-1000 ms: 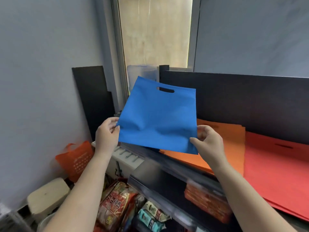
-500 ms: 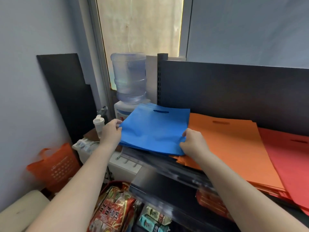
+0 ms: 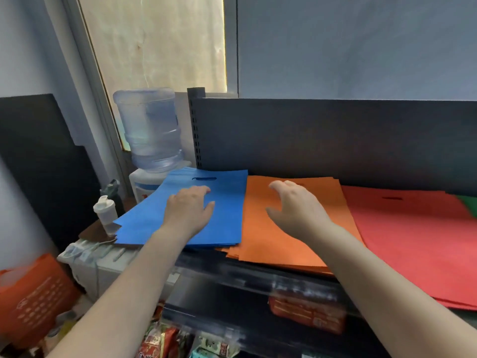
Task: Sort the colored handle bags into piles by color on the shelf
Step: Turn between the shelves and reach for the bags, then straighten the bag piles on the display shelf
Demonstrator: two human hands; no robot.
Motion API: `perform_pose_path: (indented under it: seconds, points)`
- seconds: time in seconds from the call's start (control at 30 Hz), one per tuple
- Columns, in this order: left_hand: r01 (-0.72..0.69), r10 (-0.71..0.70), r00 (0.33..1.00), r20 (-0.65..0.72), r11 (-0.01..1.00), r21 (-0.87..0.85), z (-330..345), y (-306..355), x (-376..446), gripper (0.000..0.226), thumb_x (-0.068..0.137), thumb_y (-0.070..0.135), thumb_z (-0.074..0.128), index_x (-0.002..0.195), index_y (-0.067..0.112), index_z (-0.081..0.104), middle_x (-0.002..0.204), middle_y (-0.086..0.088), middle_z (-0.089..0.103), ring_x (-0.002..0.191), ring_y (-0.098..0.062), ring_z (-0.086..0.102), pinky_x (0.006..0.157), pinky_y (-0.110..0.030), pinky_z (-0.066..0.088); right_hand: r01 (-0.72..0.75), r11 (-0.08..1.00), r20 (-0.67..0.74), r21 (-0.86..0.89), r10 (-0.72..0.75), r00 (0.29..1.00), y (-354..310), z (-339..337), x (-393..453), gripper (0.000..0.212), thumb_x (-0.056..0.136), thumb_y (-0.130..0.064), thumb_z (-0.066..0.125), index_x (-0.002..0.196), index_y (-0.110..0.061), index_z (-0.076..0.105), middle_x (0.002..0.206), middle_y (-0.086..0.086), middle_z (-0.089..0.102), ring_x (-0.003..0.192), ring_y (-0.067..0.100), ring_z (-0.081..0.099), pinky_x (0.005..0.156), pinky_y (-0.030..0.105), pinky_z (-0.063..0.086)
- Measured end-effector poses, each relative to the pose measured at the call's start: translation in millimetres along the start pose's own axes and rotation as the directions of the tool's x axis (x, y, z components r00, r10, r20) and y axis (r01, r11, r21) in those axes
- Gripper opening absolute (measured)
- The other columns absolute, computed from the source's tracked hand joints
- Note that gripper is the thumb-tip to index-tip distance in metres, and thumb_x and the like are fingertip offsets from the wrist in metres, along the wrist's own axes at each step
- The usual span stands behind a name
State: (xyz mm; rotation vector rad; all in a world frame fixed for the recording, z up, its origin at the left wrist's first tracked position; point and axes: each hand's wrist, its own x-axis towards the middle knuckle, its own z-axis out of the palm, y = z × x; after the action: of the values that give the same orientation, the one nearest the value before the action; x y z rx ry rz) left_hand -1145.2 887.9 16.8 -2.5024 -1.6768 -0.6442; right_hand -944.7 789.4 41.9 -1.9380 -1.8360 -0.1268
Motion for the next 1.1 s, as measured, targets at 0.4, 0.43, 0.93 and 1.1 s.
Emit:
perform_pose_path:
  seconds: [0.4, 0.43, 0.93, 1.1]
  points:
    - [-0.432, 0.427, 0.899, -0.096, 0.901, -0.036, 5.4, 253.6, 35.9, 0.047, 0.094, 0.044, 0.047, 0.133, 0.017, 0.048, 0.128, -0.001, 0.057, 0.115, -0.024, 0.052, 0.088, -0.036, 0.037, -0.288, 0.855, -0.146, -0.43, 0.249, 0.957, 179.9, -137.6, -93.3, 0.051, 0.093, -0.044, 0.048, 0.137, -0.02, 0.04, 0.131, 0.0, 0.051, 0.121, 0.024, 0.046, 0.089, 0.036, 0.039]
    - [-0.456, 0.452, 0.887, -0.097, 0.889, -0.034, 5.9, 277.1, 34.4, 0.048, 0.093, 0.044, 0.047, 0.133, 0.018, 0.048, 0.128, -0.001, 0.056, 0.116, -0.024, 0.051, 0.089, -0.035, 0.037, -0.318, 0.831, -0.155, -0.456, 0.278, 0.948, 196.6, -149.1, -105.2, 0.052, 0.093, -0.045, 0.048, 0.138, -0.02, 0.04, 0.132, 0.0, 0.05, 0.122, 0.023, 0.045, 0.09, 0.036, 0.039]
    - [-0.75, 0.742, 0.661, -0.115, 0.649, -0.126, 23.4, 618.8, -67.6, 0.048, 0.094, 0.047, 0.044, 0.132, 0.019, 0.045, 0.132, -0.001, 0.052, 0.122, -0.024, 0.046, 0.094, -0.035, 0.035, -0.635, 0.52, -0.281, -0.572, 0.603, 0.746, 400.6, -311.3, -325.8, 0.053, 0.093, -0.048, 0.044, 0.137, -0.018, 0.041, 0.134, 0.003, 0.05, 0.124, 0.025, 0.045, 0.094, 0.038, 0.04]
    - [-0.832, 0.826, 0.55, -0.123, 0.529, -0.166, 24.4, 712.7, -114.9, 0.047, 0.094, 0.047, 0.044, 0.131, 0.019, 0.046, 0.132, -0.001, 0.052, 0.123, -0.023, 0.044, 0.096, -0.035, 0.034, -0.731, 0.401, -0.323, -0.552, 0.705, 0.631, 441.9, -349.2, -400.8, 0.052, 0.093, -0.049, 0.044, 0.136, -0.018, 0.041, 0.136, 0.002, 0.047, 0.126, 0.025, 0.042, 0.097, 0.038, 0.037]
